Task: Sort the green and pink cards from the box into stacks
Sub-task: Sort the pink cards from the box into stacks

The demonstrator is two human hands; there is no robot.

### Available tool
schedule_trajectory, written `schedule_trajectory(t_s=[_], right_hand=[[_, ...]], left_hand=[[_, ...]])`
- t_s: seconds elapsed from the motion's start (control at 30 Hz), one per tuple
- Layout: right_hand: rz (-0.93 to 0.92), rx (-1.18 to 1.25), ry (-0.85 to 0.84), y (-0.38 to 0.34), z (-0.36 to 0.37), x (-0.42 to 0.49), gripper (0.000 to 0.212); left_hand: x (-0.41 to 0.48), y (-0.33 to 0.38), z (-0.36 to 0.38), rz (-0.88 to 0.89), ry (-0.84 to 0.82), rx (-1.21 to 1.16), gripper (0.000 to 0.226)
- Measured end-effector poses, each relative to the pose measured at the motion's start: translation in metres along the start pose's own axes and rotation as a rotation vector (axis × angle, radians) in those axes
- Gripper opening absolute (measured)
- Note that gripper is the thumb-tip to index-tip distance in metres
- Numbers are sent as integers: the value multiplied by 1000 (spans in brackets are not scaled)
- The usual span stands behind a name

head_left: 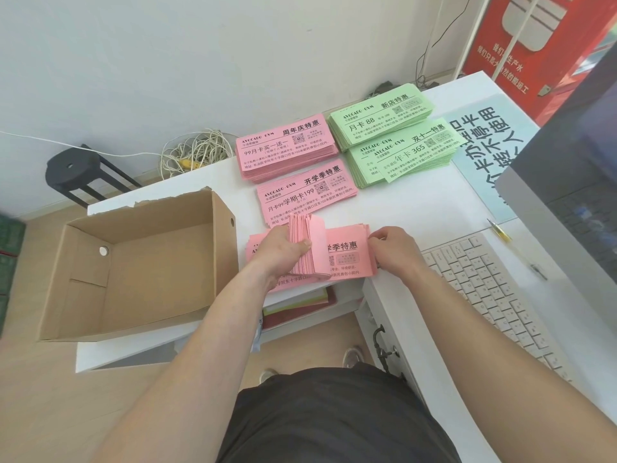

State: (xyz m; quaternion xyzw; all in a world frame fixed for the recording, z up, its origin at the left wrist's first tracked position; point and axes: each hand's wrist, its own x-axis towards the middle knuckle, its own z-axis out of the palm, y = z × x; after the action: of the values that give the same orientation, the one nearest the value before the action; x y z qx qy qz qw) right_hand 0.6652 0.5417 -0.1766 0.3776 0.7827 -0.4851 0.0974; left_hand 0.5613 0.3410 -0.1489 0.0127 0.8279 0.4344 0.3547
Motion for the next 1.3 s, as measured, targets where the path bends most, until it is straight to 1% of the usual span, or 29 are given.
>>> schedule_trajectory(t_s=[0.13,0.3,0.37,0.47,0.57,0.63,0.77,0.93,1.0,1.07,1.17,1.3], right_hand=[[-2,-6,1,-1,0,-2,22],[-7,-9,-9,-2,0,-2,21],[-5,-8,-7,-2,-1,-2,23],[-8,-6,-10,-2,-1,-3,20],[-10,-7,-15,-2,-1,-4,20],[-10,-3,-14,-3,-2,-4,22],[-13,-11,-16,-2,-2,-4,26],[-22,-29,-22,-3,-2,-5,20],[-26,-35,-19,-4,-3,-4,19],[-25,-36,-20,-4,-3,-4,20],[-19,-37,-22,-4,-3,-4,23],[-15,-44,-19,-4,-3,-4,24]], left_hand=[[-5,3,0,12,-1,4,32],[-9,9,1,11,20,24,18],[-9,10,1,10,13,34,19],[-8,8,0,2,11,46,28],[-8,8,-1,9,-12,48,18],[-8,9,-1,13,-22,56,16],[-7,7,-2,4,-40,57,19],[-12,11,-1,10,-62,38,23],[-13,12,-1,15,-62,42,21],[-14,12,-1,14,-66,28,21],[-17,15,-1,2,-91,-11,30],[-20,15,-1,-15,-102,-49,28]])
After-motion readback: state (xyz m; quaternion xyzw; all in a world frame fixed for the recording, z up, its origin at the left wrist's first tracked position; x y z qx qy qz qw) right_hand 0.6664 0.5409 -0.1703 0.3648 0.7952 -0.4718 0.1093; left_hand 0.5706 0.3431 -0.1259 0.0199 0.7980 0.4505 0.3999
